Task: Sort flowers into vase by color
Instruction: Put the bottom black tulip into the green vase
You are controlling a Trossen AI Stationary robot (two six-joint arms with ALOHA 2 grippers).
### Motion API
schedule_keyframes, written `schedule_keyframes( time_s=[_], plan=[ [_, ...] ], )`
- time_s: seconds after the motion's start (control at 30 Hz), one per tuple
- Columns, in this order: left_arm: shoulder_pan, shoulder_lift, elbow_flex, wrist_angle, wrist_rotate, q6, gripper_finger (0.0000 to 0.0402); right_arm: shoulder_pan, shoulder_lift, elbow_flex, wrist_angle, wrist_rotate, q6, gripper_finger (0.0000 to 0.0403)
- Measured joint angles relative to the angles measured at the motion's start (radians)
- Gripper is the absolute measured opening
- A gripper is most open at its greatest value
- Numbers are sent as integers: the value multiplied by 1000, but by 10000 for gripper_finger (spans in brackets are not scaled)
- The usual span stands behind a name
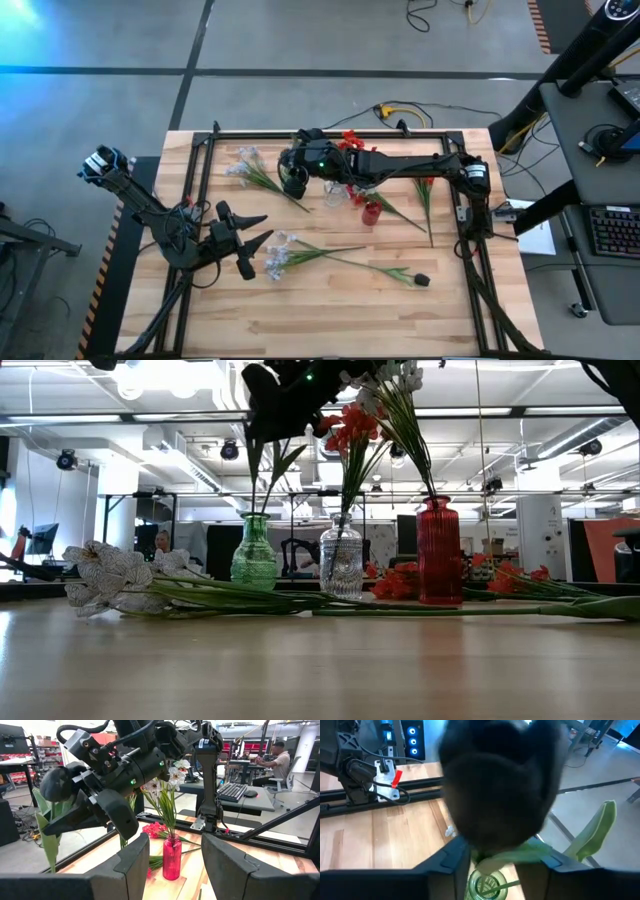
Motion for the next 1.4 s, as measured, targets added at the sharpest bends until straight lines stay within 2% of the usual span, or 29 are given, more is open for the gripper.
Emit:
schedule_keyframes(
  time_s=[0.2, 0.77, 1.4],
  plan=[
    [0, 0, 0, 0, 0, 0, 163, 0, 0, 0, 1, 0, -1, 174],
    [0, 0, 0, 0, 0, 3, 163, 0, -43, 0, -53, 0, -3, 220],
    [0, 0, 0, -2, 0, 3, 163, 0, -105, 0, -110, 0, -28, 302]
  ],
)
